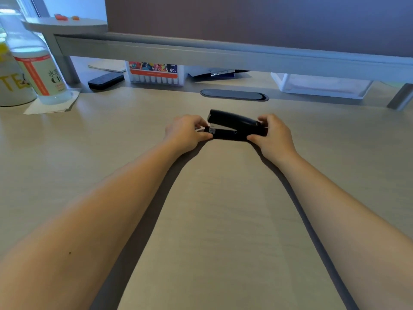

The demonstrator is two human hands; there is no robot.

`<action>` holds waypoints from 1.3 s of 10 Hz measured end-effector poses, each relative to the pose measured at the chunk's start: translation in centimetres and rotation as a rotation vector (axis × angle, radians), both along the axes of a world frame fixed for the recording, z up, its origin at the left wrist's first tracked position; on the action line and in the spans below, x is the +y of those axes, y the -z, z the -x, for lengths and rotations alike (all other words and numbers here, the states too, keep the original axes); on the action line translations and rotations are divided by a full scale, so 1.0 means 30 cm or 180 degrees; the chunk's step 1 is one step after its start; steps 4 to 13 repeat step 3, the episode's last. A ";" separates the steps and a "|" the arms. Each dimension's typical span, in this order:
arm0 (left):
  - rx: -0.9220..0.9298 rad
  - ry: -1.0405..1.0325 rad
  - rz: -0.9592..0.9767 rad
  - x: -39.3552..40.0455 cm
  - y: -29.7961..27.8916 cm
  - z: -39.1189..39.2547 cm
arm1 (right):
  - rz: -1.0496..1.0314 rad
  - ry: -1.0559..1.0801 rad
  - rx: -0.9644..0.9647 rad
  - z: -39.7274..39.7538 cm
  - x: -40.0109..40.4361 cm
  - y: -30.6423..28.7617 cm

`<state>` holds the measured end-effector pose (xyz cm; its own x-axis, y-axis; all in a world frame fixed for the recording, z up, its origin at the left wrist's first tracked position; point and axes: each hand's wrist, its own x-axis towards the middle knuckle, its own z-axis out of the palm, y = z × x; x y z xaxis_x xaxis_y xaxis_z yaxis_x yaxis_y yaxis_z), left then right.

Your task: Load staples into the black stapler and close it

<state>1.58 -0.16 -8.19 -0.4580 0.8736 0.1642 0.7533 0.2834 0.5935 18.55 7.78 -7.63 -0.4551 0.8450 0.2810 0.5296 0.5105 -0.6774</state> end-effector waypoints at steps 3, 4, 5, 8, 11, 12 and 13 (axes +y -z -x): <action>0.0124 0.0007 0.0162 0.002 0.007 -0.001 | 0.0158 0.0101 -0.0113 -0.012 -0.027 -0.009; 0.0124 0.0007 0.0162 0.002 0.007 -0.001 | 0.0158 0.0101 -0.0113 -0.012 -0.027 -0.009; 0.0124 0.0007 0.0162 0.002 0.007 -0.001 | 0.0158 0.0101 -0.0113 -0.012 -0.027 -0.009; 0.0124 0.0007 0.0162 0.002 0.007 -0.001 | 0.0158 0.0101 -0.0113 -0.012 -0.027 -0.009; 0.0124 0.0007 0.0162 0.002 0.007 -0.001 | 0.0158 0.0101 -0.0113 -0.012 -0.027 -0.009; 0.0124 0.0007 0.0162 0.002 0.007 -0.001 | 0.0158 0.0101 -0.0113 -0.012 -0.027 -0.009; 0.0124 0.0007 0.0162 0.002 0.007 -0.001 | 0.0158 0.0101 -0.0113 -0.012 -0.027 -0.009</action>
